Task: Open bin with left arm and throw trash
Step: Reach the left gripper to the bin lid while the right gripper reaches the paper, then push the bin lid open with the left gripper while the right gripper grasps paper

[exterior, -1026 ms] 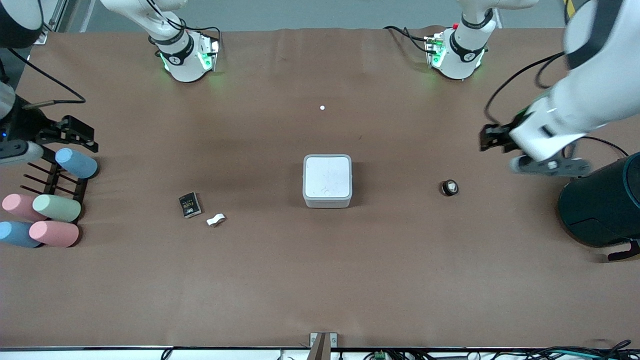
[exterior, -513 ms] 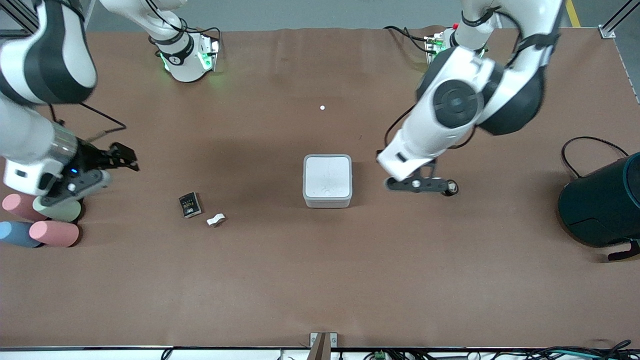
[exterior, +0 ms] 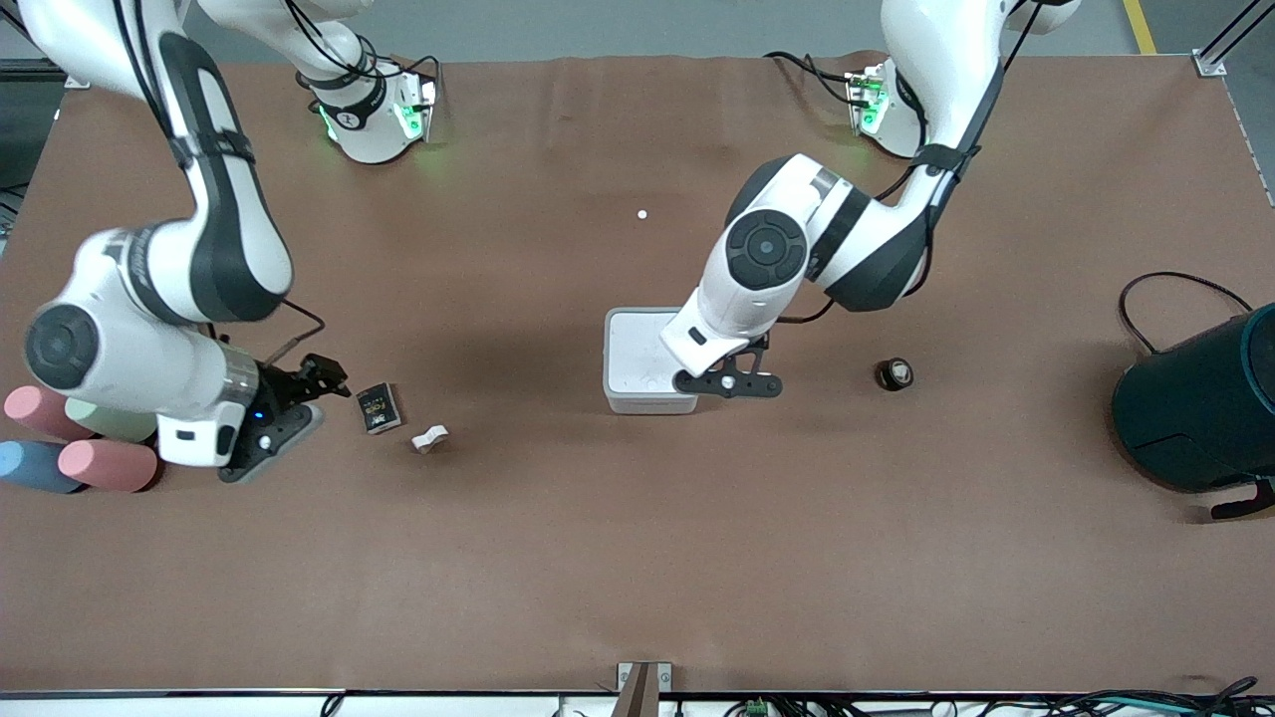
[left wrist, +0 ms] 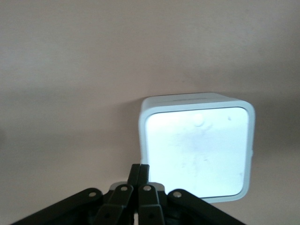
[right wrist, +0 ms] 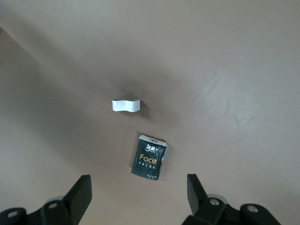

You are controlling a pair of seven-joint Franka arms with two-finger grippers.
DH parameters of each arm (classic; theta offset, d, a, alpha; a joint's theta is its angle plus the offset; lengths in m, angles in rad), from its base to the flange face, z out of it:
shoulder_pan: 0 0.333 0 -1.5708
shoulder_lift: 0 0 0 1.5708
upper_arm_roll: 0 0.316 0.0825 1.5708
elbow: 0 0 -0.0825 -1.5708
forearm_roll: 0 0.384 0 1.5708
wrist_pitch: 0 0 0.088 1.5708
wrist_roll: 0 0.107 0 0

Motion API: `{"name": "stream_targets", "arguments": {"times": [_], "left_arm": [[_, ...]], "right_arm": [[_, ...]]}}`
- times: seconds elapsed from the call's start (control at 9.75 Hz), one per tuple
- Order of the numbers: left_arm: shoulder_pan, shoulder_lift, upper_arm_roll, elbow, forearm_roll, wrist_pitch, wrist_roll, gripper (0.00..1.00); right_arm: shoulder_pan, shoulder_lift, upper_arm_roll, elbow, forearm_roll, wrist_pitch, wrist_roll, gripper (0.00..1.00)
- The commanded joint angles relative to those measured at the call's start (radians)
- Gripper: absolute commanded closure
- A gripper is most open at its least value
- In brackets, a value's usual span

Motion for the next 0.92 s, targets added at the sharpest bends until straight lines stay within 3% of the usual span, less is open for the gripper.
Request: {"name": "stream_targets", "arguments": {"times": [0.0, 0.21, 0.41, 0.62, 0.82], "left_arm": [[-0.036, 0.046, 0.012, 0.035, 0.054, 0.055, -0.021, 1.00], [-0.036, 0.098, 0.012, 0.072, 0.056, 0.097, -0.018, 1.00], [-0.033, 0.129, 0.011, 0.093, 0.054, 0.153, -0.010, 1.00], [-0.034, 0.143, 0.012, 0.094, 0.054, 0.219, -0.015, 1.00], [-0.042, 0.166, 0.011, 0.094, 0.053, 0.235, -0.021, 1.00]], "right_arm": [[0.025, 0.071, -0.004, 0.036, 0.035, 0.008, -0.023, 0.11], [0.028, 0.141, -0.004, 0.036, 0.149, 0.051, -0.028, 0.14], [0.053, 0.180, -0.003, 0.036, 0.164, 0.111, -0.024, 0.17], [0.070, 0.203, -0.003, 0.034, 0.251, 0.142, -0.027, 0.17], [0.088, 0.204, -0.003, 0.034, 0.233, 0.174, -0.043, 0.21]]}}
